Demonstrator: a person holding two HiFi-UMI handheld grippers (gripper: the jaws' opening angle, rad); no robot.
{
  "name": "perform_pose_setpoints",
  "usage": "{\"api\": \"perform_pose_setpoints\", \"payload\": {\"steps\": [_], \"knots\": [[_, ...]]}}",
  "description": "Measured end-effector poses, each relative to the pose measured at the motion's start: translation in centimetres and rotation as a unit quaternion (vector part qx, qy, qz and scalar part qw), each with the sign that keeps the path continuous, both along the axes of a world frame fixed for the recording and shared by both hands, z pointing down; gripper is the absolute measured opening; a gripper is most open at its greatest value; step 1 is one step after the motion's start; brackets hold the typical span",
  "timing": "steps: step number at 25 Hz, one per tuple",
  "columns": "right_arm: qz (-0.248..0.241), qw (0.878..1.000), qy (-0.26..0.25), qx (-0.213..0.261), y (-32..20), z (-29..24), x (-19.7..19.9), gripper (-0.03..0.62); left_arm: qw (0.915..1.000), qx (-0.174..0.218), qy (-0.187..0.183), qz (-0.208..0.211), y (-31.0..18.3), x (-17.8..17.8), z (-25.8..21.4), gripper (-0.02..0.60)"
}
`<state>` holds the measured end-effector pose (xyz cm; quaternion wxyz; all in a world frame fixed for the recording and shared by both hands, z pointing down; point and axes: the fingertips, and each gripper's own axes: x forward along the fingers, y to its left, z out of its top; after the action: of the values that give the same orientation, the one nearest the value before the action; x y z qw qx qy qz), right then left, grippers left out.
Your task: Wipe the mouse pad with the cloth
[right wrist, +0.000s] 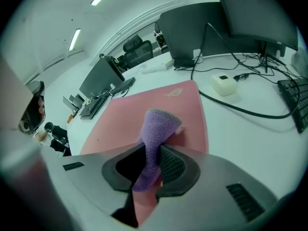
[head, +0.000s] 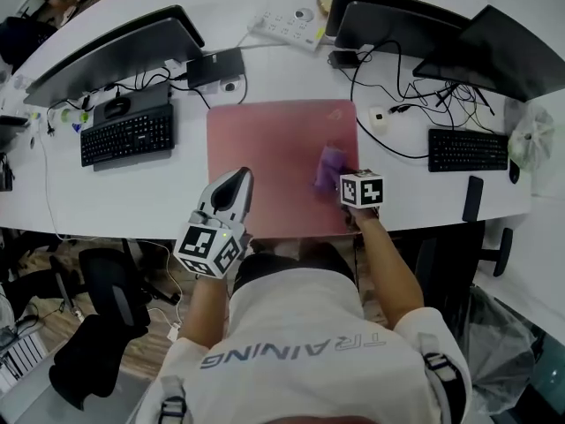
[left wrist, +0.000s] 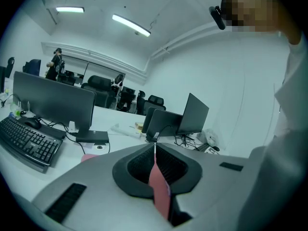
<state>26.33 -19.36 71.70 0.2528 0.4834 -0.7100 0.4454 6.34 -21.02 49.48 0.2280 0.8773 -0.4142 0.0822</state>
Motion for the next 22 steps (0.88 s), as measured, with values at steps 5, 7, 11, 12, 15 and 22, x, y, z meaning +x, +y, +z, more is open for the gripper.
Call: {"api": "perform_pose_setpoints", "payload": {"steps": [5, 7, 11, 12, 15, 22], "knots": [[0.027, 1.000, 0.012, -0.003, 0.6, -0.1, 4.2, 0.088, 0.9998, 0.003, 0.005, 0.018, -0.4, 2.6, -0.2, 0.038], [0.032, 0.999, 0.022, -0.004, 0.8, -0.1, 5.7, 0.089, 0.9997, 0.003, 0.006, 0.023, -0.5, 3.3, -0.3, 0.040], [0.046, 0.998, 0.046, -0.010, 1.3, -0.2, 8.5, 0.087, 0.9996, 0.009, 0.009, 0.025, -0.6, 3.6, -0.9, 0.038], [0.052, 0.997, 0.051, -0.011, 1.5, -0.3, 9.1, 0.089, 0.9996, 0.011, 0.011, 0.024, -0.6, 3.6, -1.1, 0.038], [0.076, 0.995, 0.061, 0.002, 2.2, -1.4, 10.1, 0.088, 0.9995, 0.018, 0.015, 0.023, -0.3, 2.9, -1.8, 0.038], [0.093, 0.987, 0.044, 0.120, 1.2, -9.3, 6.1, 0.089, 0.9988, 0.043, 0.024, 0.008, 1.0, -1.1, -3.9, 0.038]]}}
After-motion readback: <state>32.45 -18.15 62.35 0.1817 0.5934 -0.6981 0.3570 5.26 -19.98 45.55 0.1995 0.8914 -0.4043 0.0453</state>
